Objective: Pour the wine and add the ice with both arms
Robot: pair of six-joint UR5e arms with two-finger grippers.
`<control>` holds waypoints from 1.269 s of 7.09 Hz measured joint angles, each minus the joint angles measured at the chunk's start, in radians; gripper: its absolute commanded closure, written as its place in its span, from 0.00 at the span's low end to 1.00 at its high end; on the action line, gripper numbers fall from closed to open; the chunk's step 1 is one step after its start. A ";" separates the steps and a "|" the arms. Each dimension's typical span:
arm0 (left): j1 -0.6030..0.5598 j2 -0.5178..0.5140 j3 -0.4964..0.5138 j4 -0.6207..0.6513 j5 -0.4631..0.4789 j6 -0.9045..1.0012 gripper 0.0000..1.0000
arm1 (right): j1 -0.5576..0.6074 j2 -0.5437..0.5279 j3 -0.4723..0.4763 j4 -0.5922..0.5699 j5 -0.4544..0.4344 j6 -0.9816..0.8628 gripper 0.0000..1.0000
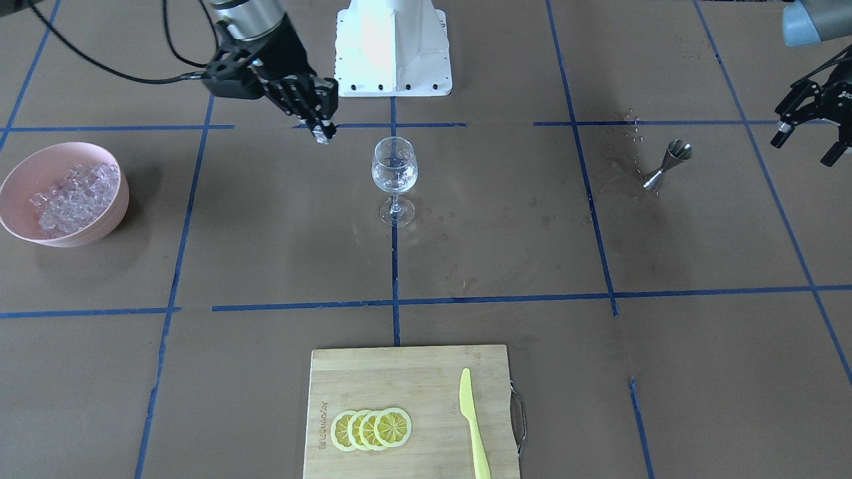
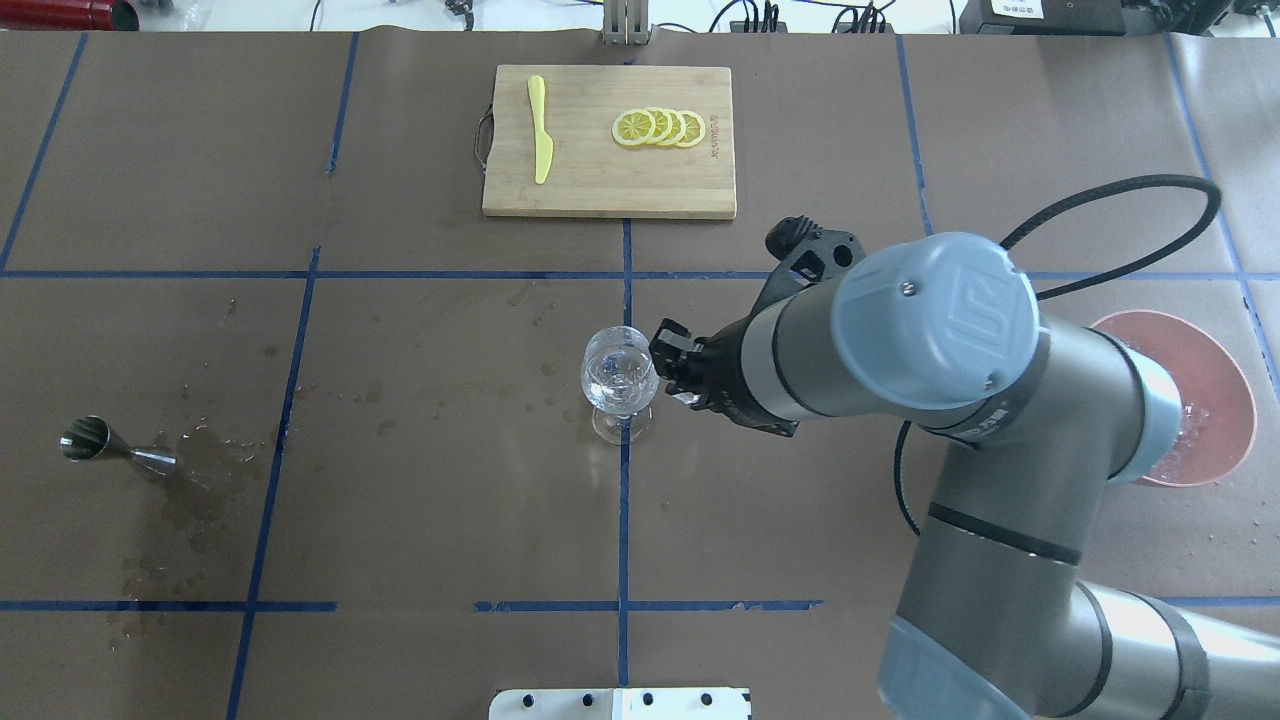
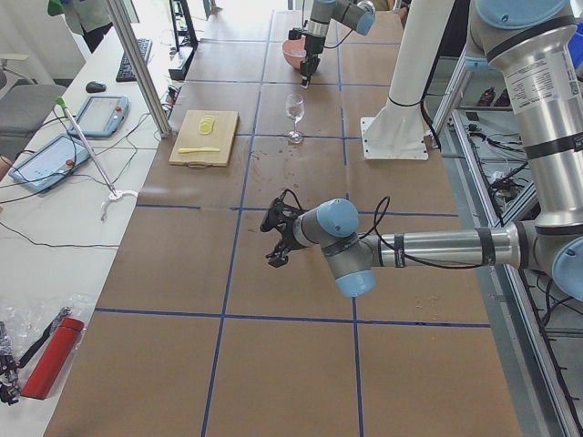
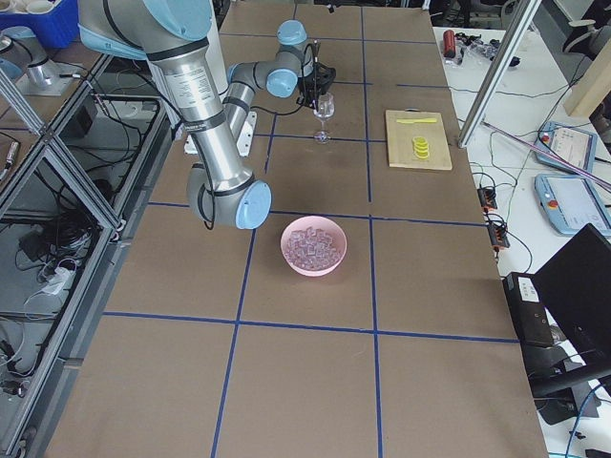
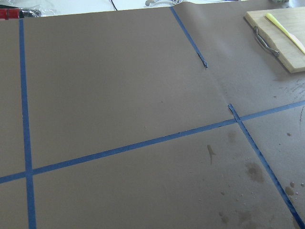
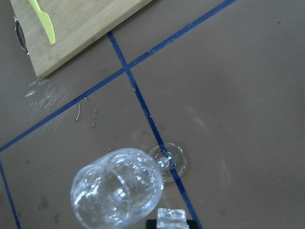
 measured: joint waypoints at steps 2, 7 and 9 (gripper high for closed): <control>0.000 0.001 -0.006 -0.001 0.046 -0.006 0.00 | -0.023 0.056 -0.025 -0.015 -0.022 0.024 1.00; 0.000 0.002 -0.007 -0.024 0.087 -0.009 0.00 | -0.023 0.097 -0.054 -0.012 -0.104 0.023 0.83; 0.000 0.021 -0.005 -0.054 0.088 -0.009 0.00 | -0.023 0.125 -0.079 -0.011 -0.128 0.023 0.05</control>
